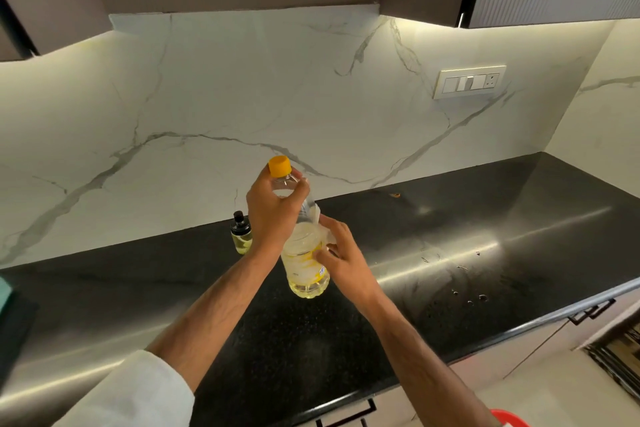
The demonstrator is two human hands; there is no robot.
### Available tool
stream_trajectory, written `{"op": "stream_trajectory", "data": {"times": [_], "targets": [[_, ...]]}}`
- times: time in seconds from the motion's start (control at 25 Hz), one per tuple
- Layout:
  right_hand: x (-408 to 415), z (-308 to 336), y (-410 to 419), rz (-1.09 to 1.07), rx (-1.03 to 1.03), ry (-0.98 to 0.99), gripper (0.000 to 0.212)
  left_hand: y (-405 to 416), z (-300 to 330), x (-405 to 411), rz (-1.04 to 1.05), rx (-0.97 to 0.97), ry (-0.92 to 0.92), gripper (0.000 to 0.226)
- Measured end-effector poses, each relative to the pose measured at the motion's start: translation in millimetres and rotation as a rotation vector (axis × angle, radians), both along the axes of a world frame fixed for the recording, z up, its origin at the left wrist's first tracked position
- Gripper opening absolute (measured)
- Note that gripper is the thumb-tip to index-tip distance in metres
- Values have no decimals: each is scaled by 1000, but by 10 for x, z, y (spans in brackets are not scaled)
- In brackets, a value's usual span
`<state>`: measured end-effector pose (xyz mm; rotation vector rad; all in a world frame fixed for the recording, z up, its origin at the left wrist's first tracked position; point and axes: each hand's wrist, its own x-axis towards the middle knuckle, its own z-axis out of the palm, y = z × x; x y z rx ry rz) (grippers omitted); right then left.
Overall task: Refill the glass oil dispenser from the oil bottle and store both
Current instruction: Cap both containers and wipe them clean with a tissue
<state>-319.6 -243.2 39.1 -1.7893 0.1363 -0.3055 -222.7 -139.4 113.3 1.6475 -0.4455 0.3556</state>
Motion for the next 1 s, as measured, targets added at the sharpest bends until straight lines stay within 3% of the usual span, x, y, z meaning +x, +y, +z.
{"op": "stream_trajectory", "data": {"times": [0.12, 0.24, 0.4, 0.48, 0.68, 1.0], "targets": [[51, -44, 36, 3, -221, 52, 89, -37, -23, -29, 47, 12, 41, 10], [197, -45, 6, -95, -339, 11, 82, -108, -25, -61, 45, 46, 73, 16], [446, -108, -276, -53, -243, 26, 75, 34, -123, 68, -196, 39, 279, 57], [650, -92, -364, -17, -181, 23, 74, 197, -316, 204, -221, 143, 362, 71], [1370, -282, -296, 29, -243, 25, 78, 343, -750, 630, -258, 283, 500, 52], [2296, -759, -384, -57, -310, 31, 90, 268, -1061, 1580, -279, 428, 493, 55]]}}
